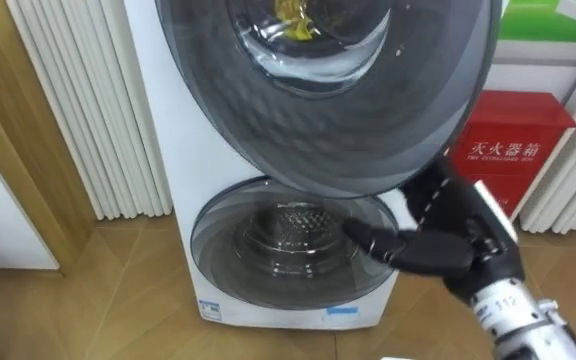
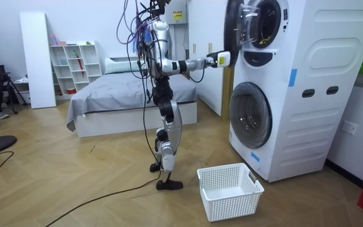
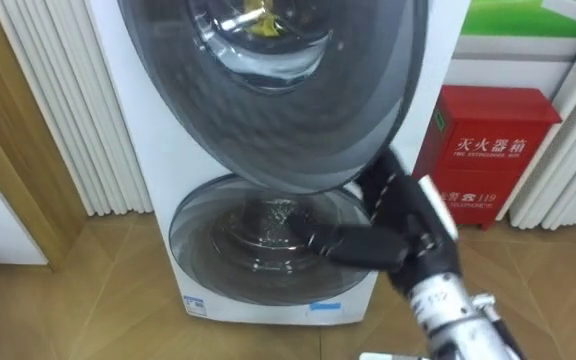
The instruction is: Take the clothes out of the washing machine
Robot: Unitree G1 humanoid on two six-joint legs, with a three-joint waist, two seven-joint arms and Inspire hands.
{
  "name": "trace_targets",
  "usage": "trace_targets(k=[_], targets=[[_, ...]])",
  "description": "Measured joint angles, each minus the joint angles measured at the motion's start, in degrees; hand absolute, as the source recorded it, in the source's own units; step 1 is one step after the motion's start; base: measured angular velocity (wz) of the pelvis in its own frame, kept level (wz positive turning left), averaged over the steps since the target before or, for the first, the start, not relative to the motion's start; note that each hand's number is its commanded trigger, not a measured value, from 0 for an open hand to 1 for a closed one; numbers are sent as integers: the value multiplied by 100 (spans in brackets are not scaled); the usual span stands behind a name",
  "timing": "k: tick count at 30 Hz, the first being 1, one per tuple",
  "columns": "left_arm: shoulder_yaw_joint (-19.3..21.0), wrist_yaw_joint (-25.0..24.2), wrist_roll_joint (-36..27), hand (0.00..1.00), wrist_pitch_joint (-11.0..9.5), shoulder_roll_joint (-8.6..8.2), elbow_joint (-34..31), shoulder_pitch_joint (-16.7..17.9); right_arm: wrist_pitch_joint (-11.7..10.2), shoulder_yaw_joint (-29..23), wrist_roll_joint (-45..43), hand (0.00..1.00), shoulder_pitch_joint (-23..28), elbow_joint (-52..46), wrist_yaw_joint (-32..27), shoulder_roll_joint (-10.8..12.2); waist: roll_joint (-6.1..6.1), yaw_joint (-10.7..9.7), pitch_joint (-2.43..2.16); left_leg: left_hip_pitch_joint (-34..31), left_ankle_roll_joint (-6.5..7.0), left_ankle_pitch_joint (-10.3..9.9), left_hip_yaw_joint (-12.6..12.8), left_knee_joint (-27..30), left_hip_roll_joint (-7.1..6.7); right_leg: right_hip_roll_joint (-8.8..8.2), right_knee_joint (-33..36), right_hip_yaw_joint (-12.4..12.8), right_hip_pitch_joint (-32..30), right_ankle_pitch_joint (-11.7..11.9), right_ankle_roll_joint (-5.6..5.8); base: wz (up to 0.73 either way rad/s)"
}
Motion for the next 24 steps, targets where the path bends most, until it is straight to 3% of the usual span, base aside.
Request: trace_targets(k=[4, 12, 24], targets=[[-49, -9, -403, 0, -3, -15, 29, -52, 11, 182, -233, 0, 7, -23, 295, 209, 60, -3, -9, -1, 0, 0, 23, 1, 0, 4, -8, 23, -2, 2, 0, -2], [-343, -1, -531, 0, -103, 25, 53, -117, 68, 491, -198, 0, 4, -102, 649, 326, 78, 15, 2, 9, 0, 1, 20, 1, 4, -16, -1, 5, 9, 2, 0, 0], [-547, 40, -516, 0, -367, 48, 87, -130, 81, 777, -539, 0, -59, -355, 777, 477, 96, 321, 16, -16, 0, 1, 20, 6, -1, 3, -6, 17, 8, 4, 0, 0]])
